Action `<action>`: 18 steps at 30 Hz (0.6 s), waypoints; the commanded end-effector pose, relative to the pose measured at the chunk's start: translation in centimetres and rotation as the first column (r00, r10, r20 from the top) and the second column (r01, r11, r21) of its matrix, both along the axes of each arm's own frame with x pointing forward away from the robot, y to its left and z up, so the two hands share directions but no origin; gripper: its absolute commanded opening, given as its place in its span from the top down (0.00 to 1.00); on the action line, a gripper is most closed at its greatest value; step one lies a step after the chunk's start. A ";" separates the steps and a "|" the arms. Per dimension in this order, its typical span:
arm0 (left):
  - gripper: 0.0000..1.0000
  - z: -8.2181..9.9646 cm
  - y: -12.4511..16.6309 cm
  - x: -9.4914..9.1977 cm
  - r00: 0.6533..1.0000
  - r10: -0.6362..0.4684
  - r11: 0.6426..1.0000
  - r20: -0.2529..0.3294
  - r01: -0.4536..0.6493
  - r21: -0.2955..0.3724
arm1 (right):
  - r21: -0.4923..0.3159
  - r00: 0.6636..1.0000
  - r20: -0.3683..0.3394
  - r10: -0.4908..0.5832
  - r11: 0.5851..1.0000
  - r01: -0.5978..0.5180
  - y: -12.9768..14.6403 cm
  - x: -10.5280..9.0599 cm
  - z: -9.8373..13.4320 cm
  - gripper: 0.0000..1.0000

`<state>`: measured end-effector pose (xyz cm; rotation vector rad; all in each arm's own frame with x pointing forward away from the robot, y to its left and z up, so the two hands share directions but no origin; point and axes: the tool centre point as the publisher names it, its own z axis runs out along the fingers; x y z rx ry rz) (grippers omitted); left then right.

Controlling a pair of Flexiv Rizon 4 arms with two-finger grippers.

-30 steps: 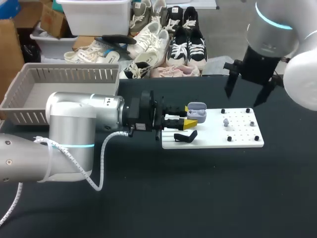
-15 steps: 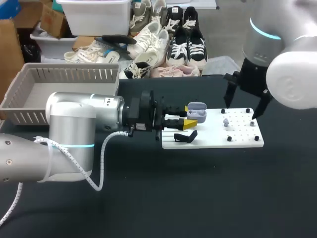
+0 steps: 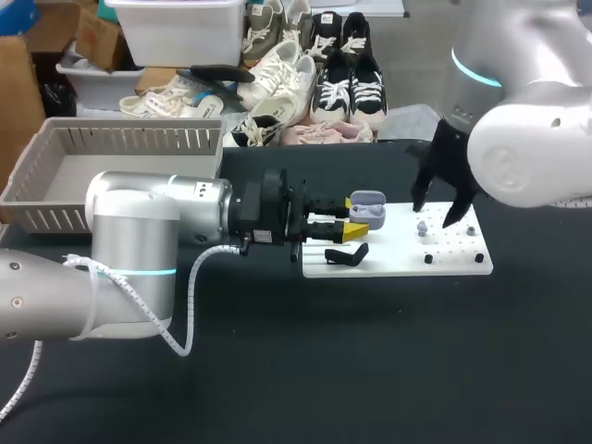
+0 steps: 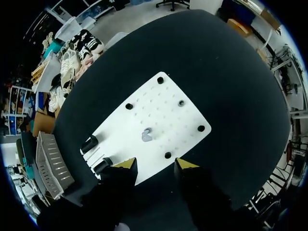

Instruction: Pick up each earbud case from the left stands, insert the matching earbuds, close the lid, and place the case in the box.

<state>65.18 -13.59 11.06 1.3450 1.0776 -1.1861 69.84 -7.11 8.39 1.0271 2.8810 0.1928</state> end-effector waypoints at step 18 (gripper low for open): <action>1.00 0.0 0.0 -0.1 1.000 0.006 1.000 0.002 -0.006 -0.001 | -0.003 0.989 0.083 -0.122 0.993 0.122 1.2 0.9 -3.1 0.54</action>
